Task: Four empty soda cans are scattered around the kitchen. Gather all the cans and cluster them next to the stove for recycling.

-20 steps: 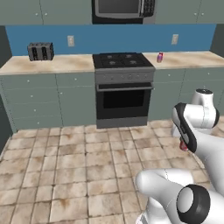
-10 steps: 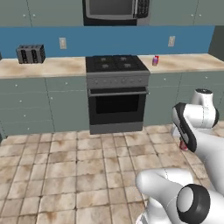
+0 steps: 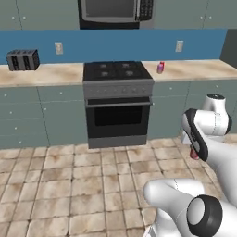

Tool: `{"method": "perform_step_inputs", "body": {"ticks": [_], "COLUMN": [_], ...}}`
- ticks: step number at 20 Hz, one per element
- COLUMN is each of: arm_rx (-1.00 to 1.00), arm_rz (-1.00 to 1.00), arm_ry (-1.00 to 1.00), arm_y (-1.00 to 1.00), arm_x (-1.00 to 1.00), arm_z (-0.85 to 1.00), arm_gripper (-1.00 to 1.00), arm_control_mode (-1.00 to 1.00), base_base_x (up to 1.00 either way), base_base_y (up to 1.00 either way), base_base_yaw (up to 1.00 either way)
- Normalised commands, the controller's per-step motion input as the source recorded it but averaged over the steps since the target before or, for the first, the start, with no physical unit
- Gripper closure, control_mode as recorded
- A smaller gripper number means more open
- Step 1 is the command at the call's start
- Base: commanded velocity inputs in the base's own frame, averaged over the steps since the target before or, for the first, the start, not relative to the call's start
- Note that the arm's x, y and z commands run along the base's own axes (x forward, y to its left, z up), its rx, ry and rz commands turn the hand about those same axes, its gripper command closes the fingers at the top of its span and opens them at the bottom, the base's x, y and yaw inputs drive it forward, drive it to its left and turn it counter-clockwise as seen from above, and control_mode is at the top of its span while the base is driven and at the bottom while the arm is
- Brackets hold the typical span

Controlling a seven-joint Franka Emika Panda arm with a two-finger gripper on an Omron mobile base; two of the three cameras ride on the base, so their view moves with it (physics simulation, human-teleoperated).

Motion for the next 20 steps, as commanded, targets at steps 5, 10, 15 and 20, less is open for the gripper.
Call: {"method": "perform_step_inputs", "body": {"ticks": [5, 10, 15, 20], "arm_rx": [0.0, 0.0, 0.0, 0.0], "arm_rz": [0.0, 0.0, 0.0, 0.0], "arm_ry": [0.0, 0.0, 0.0, 0.0], "arm_y": [0.0, 0.0, 0.0, 0.0], "arm_x": [0.0, 0.0, 0.0, 0.0], "arm_z": [0.0, 0.0, 0.0, 0.0], "arm_gripper": [1.0, 1.0, 1.0, 1.0], "arm_control_mode": [1.0, 1.0, 1.0, 1.0], "base_base_x": [0.52, 0.51, 0.51, 0.52], "base_base_y": [-0.5, -0.5, -0.5, -0.48], "base_base_yaw": [0.0, 0.0, 0.0, 0.01]}}
